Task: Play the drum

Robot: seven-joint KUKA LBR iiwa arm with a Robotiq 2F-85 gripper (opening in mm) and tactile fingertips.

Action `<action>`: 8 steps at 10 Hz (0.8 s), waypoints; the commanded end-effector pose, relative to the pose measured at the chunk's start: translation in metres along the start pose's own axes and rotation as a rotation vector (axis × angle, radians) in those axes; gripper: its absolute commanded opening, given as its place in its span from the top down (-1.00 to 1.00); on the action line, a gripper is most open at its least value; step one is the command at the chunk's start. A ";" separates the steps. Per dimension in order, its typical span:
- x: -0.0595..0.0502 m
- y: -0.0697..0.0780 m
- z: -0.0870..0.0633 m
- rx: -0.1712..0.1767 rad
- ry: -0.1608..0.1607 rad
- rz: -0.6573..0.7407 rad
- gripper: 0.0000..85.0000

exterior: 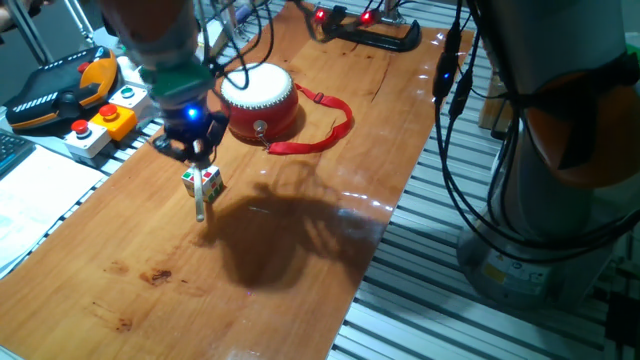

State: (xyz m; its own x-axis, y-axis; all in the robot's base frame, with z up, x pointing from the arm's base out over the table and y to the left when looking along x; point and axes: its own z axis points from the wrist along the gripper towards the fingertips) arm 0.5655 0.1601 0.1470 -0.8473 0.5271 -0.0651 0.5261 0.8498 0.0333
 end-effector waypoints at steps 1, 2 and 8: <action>0.001 0.002 0.001 -0.008 -0.012 0.047 0.66; 0.001 0.005 0.003 -0.007 -0.015 0.074 0.45; -0.001 0.013 0.008 0.029 -0.077 0.261 0.14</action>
State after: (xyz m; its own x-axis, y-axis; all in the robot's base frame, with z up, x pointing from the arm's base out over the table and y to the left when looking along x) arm 0.5739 0.1708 0.1392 -0.6769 0.7232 -0.1367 0.7268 0.6861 0.0309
